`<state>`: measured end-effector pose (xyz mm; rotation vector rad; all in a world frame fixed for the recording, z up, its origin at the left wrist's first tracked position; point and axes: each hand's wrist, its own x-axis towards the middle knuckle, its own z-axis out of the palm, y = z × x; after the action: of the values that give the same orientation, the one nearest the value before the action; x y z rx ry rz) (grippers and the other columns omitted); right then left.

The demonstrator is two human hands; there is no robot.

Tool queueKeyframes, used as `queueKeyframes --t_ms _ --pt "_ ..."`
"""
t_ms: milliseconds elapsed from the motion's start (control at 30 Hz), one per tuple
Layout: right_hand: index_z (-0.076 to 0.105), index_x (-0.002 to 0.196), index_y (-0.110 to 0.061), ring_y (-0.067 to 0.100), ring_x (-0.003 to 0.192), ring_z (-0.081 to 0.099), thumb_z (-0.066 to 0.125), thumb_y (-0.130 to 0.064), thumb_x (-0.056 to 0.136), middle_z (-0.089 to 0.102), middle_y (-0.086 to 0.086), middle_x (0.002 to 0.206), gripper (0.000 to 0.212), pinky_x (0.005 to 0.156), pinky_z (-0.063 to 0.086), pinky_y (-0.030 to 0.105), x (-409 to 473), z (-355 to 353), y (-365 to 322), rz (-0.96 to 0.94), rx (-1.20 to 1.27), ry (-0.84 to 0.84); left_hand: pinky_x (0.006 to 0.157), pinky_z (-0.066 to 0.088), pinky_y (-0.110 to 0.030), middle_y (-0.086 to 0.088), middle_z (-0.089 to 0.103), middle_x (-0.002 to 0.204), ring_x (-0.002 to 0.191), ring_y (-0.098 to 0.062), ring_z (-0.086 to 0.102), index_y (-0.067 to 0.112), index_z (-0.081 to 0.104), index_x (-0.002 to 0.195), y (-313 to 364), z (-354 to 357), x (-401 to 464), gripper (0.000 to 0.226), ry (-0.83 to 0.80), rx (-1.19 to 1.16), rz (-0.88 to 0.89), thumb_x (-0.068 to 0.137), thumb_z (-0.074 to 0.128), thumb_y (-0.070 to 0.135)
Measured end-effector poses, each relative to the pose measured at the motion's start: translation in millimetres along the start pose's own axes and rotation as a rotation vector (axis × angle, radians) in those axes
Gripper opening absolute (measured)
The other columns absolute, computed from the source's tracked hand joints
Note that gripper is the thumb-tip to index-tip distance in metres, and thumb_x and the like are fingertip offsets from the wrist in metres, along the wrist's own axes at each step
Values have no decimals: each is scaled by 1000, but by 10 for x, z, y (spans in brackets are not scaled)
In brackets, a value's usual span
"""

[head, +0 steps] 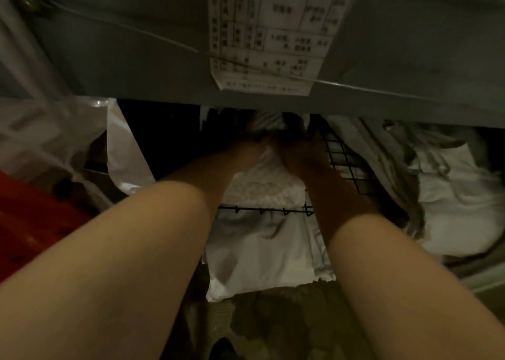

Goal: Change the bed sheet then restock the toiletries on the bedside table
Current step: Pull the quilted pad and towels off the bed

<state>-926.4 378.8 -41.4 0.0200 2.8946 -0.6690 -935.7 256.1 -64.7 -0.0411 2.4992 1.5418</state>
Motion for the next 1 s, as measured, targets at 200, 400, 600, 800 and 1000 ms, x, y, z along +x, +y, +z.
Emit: queueKeyframes --t_ms 200,400,600,800,1000 --pt "49 133 -1 38 126 47 17 -31 102 49 23 136 54 101 42 47 -329 123 -9 -102 24 337 113 20 -31 -10 16 157 143 -27 20 15 14 151 100 -212 -694 54 -9 381 99 102 24 36" --pt "29 147 -19 28 140 23 51 -26 94 20 9 155 57 111 27 37 -1759 559 -551 216 -1 91 78 54 -29 -4 65 106 97 -24 63 19 66 101 -436 -801 -2169 44 -1 603 204 89 31 41" --pt "34 140 -28 16 124 46 38 -44 91 51 -3 134 52 102 32 28 -2448 1223 -2764 -359 -242 -277 55 51 -26 3 63 78 71 -18 64 22 66 79 -1182 -2999 -3195 37 399 695 -53 85 34 39" --pt "55 123 -18 23 107 56 51 -29 92 61 4 115 33 90 45 33 -3017 1695 -5653 -986 -94 -322 106 32 -35 -2 39 143 131 -21 36 19 44 136 -1861 -4870 -5021 41 666 738 -634 98 36 35" --pt "49 130 -19 15 99 58 51 -27 95 59 -3 114 36 77 47 27 -4089 2138 -7578 -1428 28 -458 100 36 -36 -4 46 133 122 -23 38 16 53 128 -2289 -5458 -6608 37 887 638 -1014 97 36 28"
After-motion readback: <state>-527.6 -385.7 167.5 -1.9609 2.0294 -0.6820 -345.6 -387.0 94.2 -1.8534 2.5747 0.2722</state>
